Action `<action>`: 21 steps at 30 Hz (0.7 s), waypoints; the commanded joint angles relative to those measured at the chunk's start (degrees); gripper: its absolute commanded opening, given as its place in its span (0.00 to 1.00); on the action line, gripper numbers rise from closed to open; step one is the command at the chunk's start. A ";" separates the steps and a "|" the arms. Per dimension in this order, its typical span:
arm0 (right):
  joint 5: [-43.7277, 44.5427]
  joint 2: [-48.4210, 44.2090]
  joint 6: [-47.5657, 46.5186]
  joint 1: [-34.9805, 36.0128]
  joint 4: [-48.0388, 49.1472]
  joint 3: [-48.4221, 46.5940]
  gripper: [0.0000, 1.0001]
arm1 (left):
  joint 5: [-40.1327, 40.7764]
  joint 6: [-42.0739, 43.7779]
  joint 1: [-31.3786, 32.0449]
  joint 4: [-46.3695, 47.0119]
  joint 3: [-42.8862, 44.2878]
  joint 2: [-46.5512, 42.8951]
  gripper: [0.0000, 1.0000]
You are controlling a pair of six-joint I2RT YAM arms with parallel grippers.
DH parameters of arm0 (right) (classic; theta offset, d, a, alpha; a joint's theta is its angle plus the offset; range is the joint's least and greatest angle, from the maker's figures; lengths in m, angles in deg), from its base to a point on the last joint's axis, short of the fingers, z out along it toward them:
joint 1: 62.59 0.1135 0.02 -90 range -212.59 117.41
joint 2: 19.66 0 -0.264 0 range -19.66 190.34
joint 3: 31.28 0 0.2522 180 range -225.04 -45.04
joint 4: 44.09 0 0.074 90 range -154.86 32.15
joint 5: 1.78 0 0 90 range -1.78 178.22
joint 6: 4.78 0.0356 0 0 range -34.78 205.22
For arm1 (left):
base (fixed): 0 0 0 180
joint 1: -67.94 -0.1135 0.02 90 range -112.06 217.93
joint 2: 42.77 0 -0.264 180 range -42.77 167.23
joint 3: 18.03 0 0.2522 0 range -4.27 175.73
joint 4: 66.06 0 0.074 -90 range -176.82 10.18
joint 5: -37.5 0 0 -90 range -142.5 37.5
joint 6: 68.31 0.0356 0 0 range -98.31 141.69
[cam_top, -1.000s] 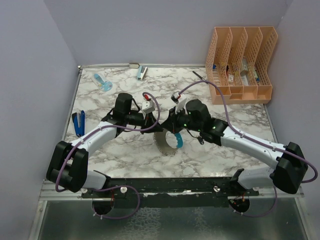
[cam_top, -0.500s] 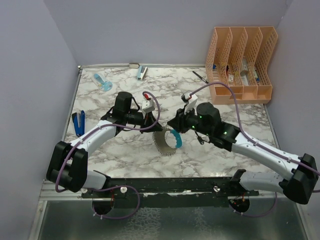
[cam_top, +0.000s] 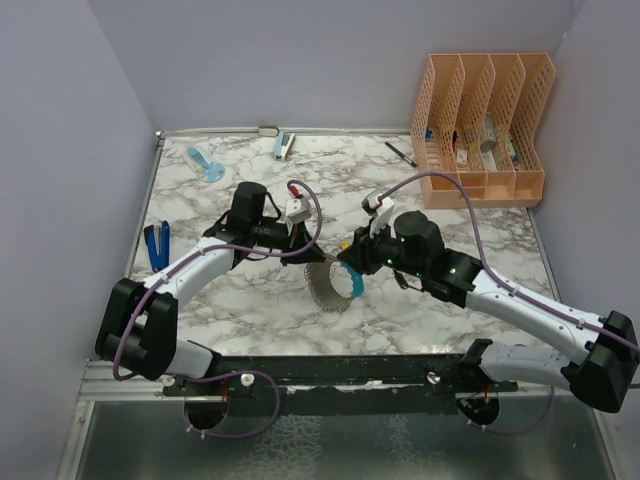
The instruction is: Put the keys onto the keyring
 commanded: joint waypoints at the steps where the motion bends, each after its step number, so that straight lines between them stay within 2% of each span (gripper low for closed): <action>1: 10.62 -2.60 1.58 0.03 -3.51 1.92 0.31 | 1.25 -0.66 -0.24 -0.72 1.78 1.07 0.00; 4: 20.81 -1.33 3.17 -1.19 -12.05 1.78 0.33 | 3.13 -1.18 -1.18 -1.50 2.08 1.72 0.00; 7: 20.91 2.92 3.22 -3.67 -17.59 2.18 0.31 | 6.01 -1.55 -1.59 -1.38 1.75 1.21 0.00; 13: 19.98 8.91 5.04 -8.57 -15.51 5.91 0.26 | 15.07 -3.49 -3.57 0.54 -0.66 -4.59 0.00; 21: 21.42 19.02 7.30 -11.06 -17.31 2.75 0.23 | 12.14 -6.79 -7.69 3.28 -2.85 -5.28 0.00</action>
